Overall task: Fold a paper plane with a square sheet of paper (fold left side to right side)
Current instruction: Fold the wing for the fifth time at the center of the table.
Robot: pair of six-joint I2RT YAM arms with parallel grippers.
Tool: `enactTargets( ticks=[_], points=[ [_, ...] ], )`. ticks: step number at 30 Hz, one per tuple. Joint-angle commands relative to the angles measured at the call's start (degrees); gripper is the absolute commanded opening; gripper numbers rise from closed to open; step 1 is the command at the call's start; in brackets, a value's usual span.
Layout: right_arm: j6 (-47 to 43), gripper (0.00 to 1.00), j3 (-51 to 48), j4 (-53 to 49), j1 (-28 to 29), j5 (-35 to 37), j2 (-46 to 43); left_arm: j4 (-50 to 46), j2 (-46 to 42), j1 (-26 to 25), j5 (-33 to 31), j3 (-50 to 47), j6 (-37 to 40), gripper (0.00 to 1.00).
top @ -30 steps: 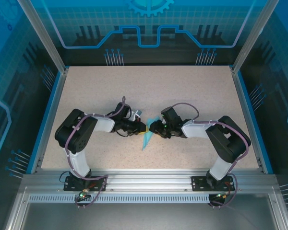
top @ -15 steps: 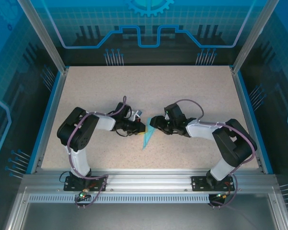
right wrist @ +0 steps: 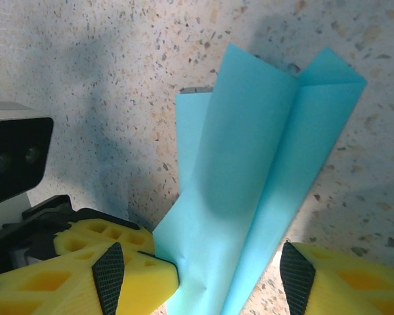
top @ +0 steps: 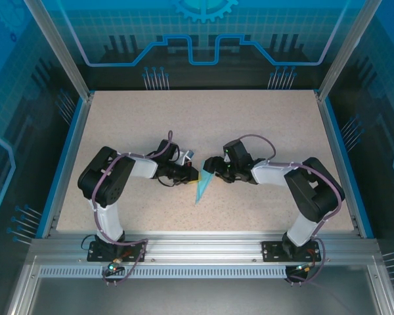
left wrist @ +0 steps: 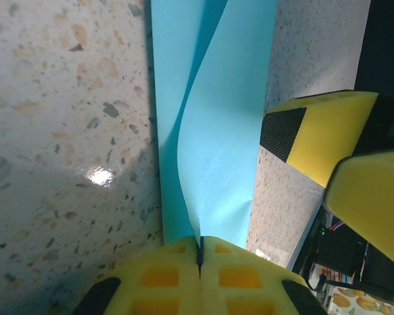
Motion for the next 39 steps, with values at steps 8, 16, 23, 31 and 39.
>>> enactTargets(
  ticks=[8,16,23,31,39],
  points=[
    [-1.6,0.67,4.1,-1.3,-0.5,-1.2,3.2,-2.0,0.6,0.8,-0.3,1.7,2.0,0.04],
    [-1.6,0.67,4.2,-3.0,-0.5,-1.3,4.8,-2.2,0.8,0.9,-0.4,2.0,2.2,0.04],
    [-2.1,0.66,6.7,-6.3,-0.5,-1.4,6.6,-2.3,1.1,0.9,-0.4,2.4,2.6,0.04],
    [-2.2,0.66,6.6,-7.6,-0.3,-1.5,7.3,-2.7,1.8,0.9,-0.7,3.1,3.5,0.04],
    [-2.8,0.66,6.9,-8.2,-0.2,-1.5,7.2,-3.0,3.1,0.9,-0.8,3.6,3.9,0.04]
  ],
)
